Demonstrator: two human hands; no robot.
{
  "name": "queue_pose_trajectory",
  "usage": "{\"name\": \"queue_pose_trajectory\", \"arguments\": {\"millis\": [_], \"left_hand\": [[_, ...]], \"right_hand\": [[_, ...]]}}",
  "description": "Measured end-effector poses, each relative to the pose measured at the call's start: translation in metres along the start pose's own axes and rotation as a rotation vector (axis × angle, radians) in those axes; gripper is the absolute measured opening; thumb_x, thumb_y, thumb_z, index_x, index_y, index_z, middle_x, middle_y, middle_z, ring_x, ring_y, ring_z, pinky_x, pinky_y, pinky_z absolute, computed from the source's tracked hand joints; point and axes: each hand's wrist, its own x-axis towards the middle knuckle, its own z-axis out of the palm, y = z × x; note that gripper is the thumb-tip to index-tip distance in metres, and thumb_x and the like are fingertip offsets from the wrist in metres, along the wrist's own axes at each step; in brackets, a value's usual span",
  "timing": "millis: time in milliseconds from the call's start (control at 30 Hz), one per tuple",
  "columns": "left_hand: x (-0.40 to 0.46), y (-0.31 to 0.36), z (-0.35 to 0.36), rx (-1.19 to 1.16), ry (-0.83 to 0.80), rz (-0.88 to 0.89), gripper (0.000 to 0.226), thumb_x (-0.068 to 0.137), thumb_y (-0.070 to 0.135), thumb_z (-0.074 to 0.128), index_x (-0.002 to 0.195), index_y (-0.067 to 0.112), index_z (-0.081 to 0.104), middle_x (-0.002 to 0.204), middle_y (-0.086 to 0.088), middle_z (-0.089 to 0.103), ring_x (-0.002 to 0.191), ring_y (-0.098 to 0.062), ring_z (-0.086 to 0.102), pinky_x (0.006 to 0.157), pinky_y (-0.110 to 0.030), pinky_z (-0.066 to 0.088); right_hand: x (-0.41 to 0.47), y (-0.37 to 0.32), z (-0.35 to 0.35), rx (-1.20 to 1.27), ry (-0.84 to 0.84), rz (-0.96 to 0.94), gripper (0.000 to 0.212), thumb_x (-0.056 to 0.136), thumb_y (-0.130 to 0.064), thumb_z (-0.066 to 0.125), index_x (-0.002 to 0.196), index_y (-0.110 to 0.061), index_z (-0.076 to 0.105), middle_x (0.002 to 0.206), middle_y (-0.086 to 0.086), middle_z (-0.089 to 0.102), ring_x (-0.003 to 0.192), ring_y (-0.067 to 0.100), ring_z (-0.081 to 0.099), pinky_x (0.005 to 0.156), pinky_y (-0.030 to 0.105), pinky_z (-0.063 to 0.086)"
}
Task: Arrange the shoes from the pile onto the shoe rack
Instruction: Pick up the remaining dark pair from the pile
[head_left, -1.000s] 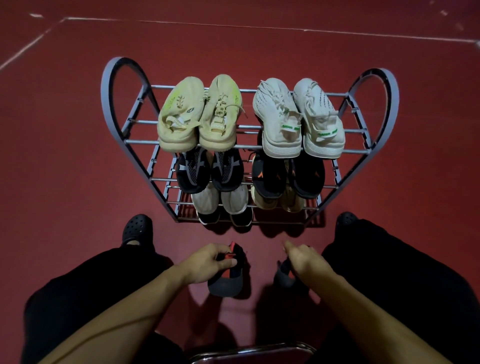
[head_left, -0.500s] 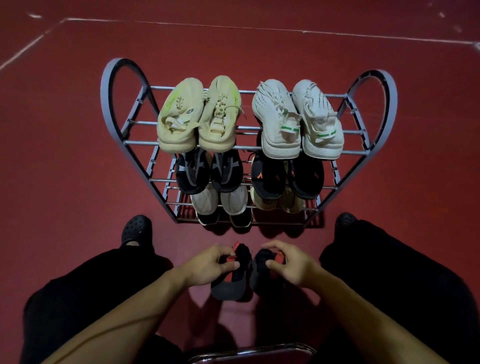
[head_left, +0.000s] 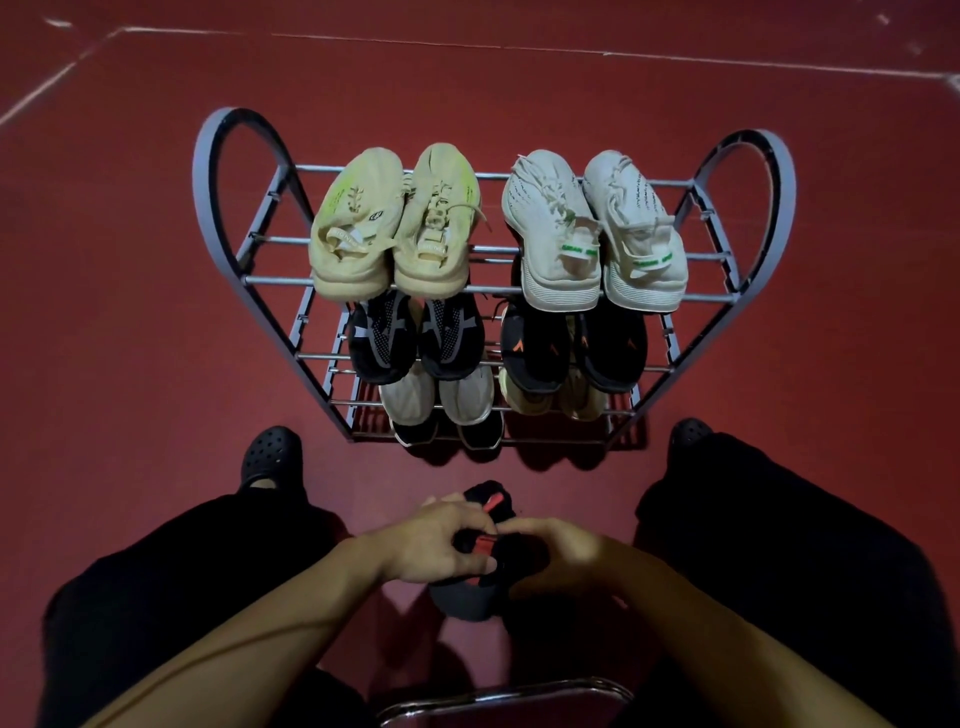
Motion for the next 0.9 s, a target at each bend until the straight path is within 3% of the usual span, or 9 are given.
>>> {"name": "queue_pose_trajectory", "arguments": {"millis": [67, 200, 300, 433, 567, 667, 733, 800, 900], "left_hand": [[0.000, 0.001, 0.002, 0.018, -0.010, 0.006, 0.007, 0.091, 0.043, 0.065, 0.091, 0.044, 0.057, 0.091, 0.025, 0.047, 0.104, -0.005, 0.040, 0.102, -0.032, 0.027], [-0.001, 0.003, 0.004, 0.028, 0.004, -0.018, 0.020, 0.092, 0.038, 0.066, 0.109, 0.027, 0.065, 0.091, 0.021, 0.046, 0.099, -0.005, 0.040, 0.090, -0.021, 0.029], [0.000, 0.002, 0.005, -0.015, 0.008, -0.016, 0.011, 0.091, 0.039, 0.066, 0.101, 0.035, 0.063, 0.092, 0.021, 0.048, 0.100, -0.005, 0.041, 0.093, -0.023, 0.030], [0.000, -0.001, 0.007, -0.041, -0.018, -0.014, 0.009, 0.091, 0.044, 0.064, 0.095, 0.047, 0.056, 0.094, 0.021, 0.048, 0.103, -0.006, 0.041, 0.095, -0.026, 0.032], [0.002, -0.002, 0.010, -0.084, 0.001, -0.029, 0.019, 0.093, 0.040, 0.063, 0.111, 0.033, 0.065, 0.107, 0.012, 0.052, 0.108, -0.008, 0.040, 0.103, -0.028, 0.033], [0.007, 0.000, 0.015, -0.128, 0.038, -0.031, 0.023, 0.095, 0.038, 0.062, 0.116, 0.030, 0.065, 0.109, 0.009, 0.053, 0.112, -0.009, 0.040, 0.104, -0.025, 0.034], [0.010, 0.000, 0.017, -0.117, 0.062, -0.027, 0.027, 0.096, 0.036, 0.062, 0.122, 0.029, 0.064, 0.110, 0.010, 0.052, 0.111, -0.007, 0.039, 0.098, -0.018, 0.031], [0.012, -0.001, 0.019, -0.110, 0.079, -0.017, 0.033, 0.095, 0.038, 0.062, 0.127, 0.031, 0.061, 0.115, 0.009, 0.052, 0.114, -0.007, 0.039, 0.099, -0.016, 0.029], [0.013, -0.003, 0.024, -0.136, 0.093, -0.001, 0.045, 0.092, 0.041, 0.063, 0.135, 0.035, 0.054, 0.127, 0.011, 0.050, 0.124, -0.007, 0.039, 0.109, -0.022, 0.030]], "right_hand": [[-0.001, -0.002, -0.001, -0.031, 0.010, 0.032, 0.066, 0.075, -0.020, 0.085, 0.134, -0.019, 0.057, 0.131, -0.004, 0.062, 0.115, -0.001, 0.057, 0.092, 0.007, 0.040], [-0.003, -0.007, -0.009, -0.152, 0.030, 0.055, 0.060, 0.072, -0.037, 0.085, 0.127, -0.033, 0.062, 0.126, -0.013, 0.064, 0.113, 0.001, 0.060, 0.098, 0.022, 0.046], [-0.006, -0.014, -0.007, -0.058, -0.001, 0.039, 0.060, 0.074, -0.026, 0.085, 0.128, -0.024, 0.061, 0.124, -0.009, 0.065, 0.108, -0.005, 0.059, 0.093, 0.013, 0.044], [-0.006, -0.013, -0.002, 0.086, -0.034, 0.012, 0.053, 0.075, -0.010, 0.084, 0.123, -0.005, 0.062, 0.109, -0.005, 0.063, 0.084, -0.022, 0.055, 0.080, 0.002, 0.041], [0.000, -0.010, 0.007, 0.116, 0.040, 0.078, 0.027, 0.070, -0.013, 0.088, 0.086, -0.014, 0.067, 0.078, -0.013, 0.066, 0.072, -0.004, 0.057, 0.072, 0.020, 0.046], [0.006, -0.016, 0.010, -0.026, 0.110, 0.171, 0.036, 0.062, -0.035, 0.092, 0.065, -0.027, 0.056, 0.055, -0.023, 0.058, 0.055, -0.009, 0.049, 0.059, 0.013, 0.037], [0.007, -0.026, 0.008, -0.280, 0.140, 0.164, 0.043, 0.058, -0.056, 0.086, 0.067, -0.028, 0.054, 0.067, -0.019, 0.062, 0.065, -0.004, 0.054, 0.065, 0.018, 0.038], [0.008, -0.032, 0.008, -0.452, 0.157, 0.122, 0.048, 0.060, -0.064, 0.079, 0.083, -0.026, 0.061, 0.090, -0.008, 0.066, 0.089, 0.013, 0.061, 0.075, 0.025, 0.037], [0.011, -0.023, 0.014, -0.503, 0.226, 0.205, 0.084, 0.050, -0.081, 0.067, 0.113, -0.026, 0.057, 0.114, -0.002, 0.059, 0.114, 0.021, 0.051, 0.094, 0.032, 0.040]]}}
